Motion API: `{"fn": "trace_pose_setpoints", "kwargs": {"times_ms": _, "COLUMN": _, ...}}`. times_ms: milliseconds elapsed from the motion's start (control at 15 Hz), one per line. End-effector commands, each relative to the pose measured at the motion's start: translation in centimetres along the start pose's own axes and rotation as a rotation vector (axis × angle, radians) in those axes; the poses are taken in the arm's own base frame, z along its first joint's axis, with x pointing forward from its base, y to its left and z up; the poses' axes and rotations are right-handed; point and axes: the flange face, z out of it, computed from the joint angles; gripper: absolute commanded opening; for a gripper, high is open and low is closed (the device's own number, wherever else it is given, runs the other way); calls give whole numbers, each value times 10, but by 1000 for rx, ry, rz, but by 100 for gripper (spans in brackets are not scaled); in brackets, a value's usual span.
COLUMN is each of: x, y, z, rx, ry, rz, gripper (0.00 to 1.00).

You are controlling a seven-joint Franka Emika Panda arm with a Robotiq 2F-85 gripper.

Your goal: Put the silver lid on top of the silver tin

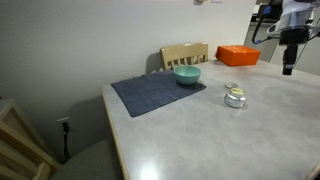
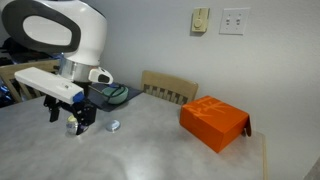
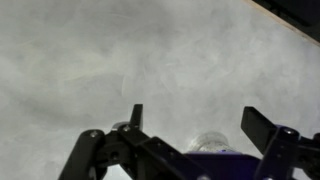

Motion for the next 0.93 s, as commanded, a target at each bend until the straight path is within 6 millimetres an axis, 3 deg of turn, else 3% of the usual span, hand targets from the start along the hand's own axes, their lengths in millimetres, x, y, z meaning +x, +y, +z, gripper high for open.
{"fn": "trace_pose_setpoints", "kwargs": {"times_ms": 0, "x": 11, "y": -1, "z": 3, "rx": -5, "ry": 29, "rz": 11, "gripper": 100}}
{"fn": "trace_pose_setpoints", "kwargs": {"times_ms": 333, "x": 64, "y": -8, "z": 5, "rx": -51, "ry": 243, "rz": 37, "gripper": 100}}
{"fn": "trace_pose_setpoints", "kwargs": {"times_ms": 467, "x": 86, "y": -11, "z": 16, "rx": -39, "ry": 354, "rz": 122, "gripper": 100}}
{"fn": "trace_pose_setpoints", "kwargs": {"times_ms": 533, "x": 95, "y": -15, "z": 29, "rx": -46, "ry": 326, "rz": 142, "gripper": 100}}
{"fn": "trace_pose_setpoints", "kwargs": {"times_ms": 600, "x": 76, "y": -17, "z": 11, "rx": -54, "ry": 313, "rz": 91, "gripper": 100}}
{"fn": "trace_pose_setpoints", "kwargs": {"times_ms": 733, "x": 89, "y": -20, "z": 27, "rx": -49, "ry": 311, "rz": 123, "gripper": 100}}
{"fn": "trace_pose_setpoints", "kwargs": {"times_ms": 867, "x": 92, "y": -18, "z": 31, "rx": -65, "ry": 320, "rz": 147, "gripper": 100}}
